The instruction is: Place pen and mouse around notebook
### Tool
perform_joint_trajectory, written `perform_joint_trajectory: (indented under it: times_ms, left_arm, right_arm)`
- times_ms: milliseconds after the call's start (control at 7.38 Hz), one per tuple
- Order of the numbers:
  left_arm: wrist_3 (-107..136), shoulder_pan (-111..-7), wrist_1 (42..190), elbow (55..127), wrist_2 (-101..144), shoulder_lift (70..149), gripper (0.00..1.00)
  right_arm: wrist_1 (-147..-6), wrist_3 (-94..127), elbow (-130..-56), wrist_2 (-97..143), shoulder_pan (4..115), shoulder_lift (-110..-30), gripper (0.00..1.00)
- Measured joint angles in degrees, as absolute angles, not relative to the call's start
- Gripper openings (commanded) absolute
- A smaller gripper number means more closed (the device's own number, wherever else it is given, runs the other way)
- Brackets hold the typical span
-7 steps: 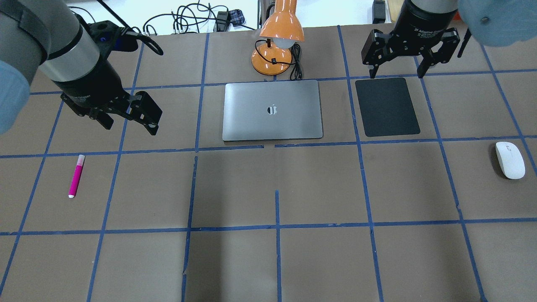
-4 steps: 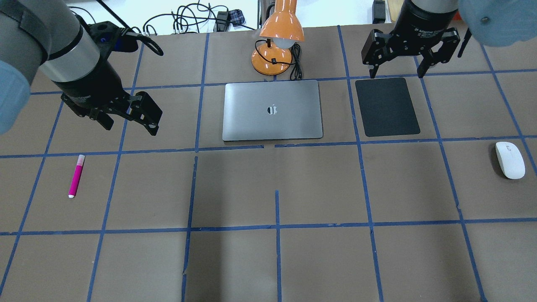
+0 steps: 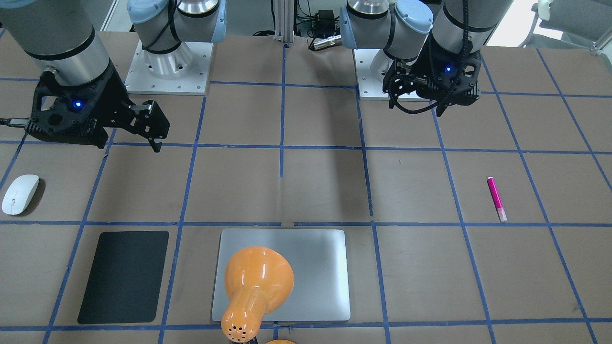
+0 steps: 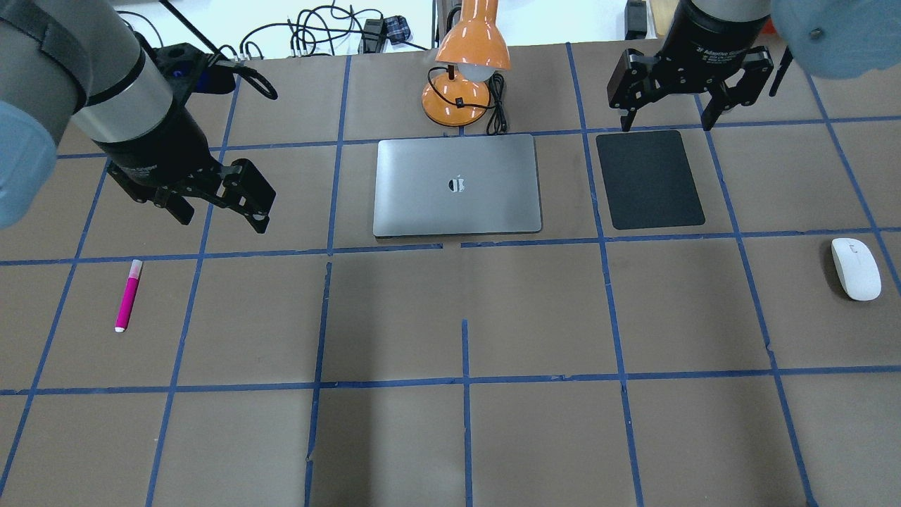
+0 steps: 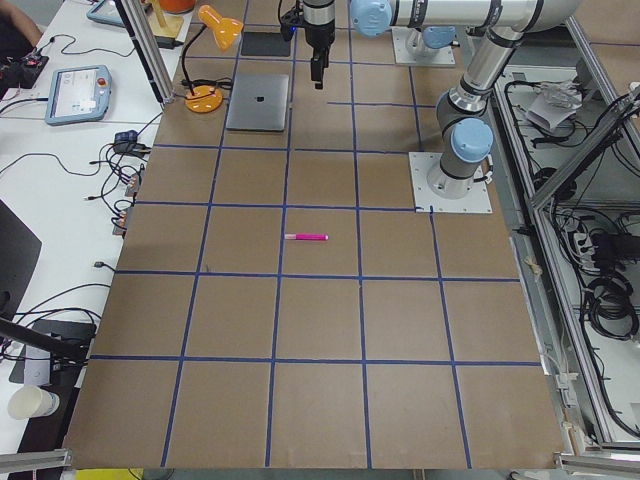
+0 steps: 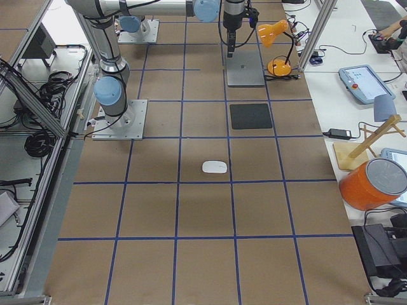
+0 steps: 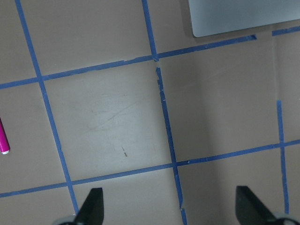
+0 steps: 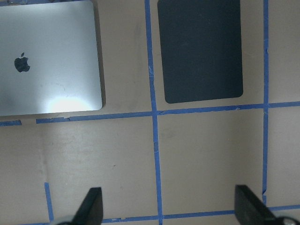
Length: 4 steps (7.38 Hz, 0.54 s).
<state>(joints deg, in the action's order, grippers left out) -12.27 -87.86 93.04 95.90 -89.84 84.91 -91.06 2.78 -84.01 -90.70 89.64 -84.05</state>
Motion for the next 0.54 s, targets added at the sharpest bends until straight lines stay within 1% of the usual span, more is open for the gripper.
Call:
perform_joint_trajectory:
  times_ms: [271,542]
  left_arm:
    - [-12.7,-87.7,92.7,96.3,-89.8,84.8,1.00]
    - [-12.8,-87.1,92.6,96.4,-89.9,84.8,1.00]
  right_arm:
    - [-91.5,2.1,-83.9,-90.7,89.2,-83.9,1.00]
    - [-92.7,-6.5,-84.1,-90.4,85.2,-83.3,1.00]
